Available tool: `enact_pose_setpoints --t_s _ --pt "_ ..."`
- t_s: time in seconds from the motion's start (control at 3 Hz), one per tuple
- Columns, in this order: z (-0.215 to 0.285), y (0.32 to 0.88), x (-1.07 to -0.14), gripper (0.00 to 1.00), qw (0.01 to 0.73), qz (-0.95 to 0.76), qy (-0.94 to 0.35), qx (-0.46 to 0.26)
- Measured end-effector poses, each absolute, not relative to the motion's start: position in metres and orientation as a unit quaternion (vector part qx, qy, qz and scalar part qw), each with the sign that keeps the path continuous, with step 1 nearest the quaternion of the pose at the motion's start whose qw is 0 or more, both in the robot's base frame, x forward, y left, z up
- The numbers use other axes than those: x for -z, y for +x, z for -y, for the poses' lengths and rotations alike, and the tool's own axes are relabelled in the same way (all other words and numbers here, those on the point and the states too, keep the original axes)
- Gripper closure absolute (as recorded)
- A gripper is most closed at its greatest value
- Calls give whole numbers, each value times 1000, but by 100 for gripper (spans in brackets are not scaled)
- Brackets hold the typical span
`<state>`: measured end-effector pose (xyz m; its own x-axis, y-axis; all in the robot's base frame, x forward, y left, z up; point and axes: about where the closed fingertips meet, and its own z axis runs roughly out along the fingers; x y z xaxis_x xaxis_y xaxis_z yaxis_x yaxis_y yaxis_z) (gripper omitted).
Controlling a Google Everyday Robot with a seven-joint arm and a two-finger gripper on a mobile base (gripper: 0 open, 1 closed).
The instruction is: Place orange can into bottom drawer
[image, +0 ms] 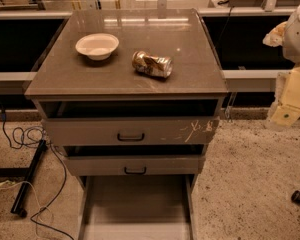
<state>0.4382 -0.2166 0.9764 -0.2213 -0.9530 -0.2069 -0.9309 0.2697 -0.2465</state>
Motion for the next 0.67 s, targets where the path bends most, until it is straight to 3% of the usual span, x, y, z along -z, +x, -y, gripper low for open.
enact_pose_setpoints --t_s 0.67 --pt "211 449 -978 0 169 -777 -606 28"
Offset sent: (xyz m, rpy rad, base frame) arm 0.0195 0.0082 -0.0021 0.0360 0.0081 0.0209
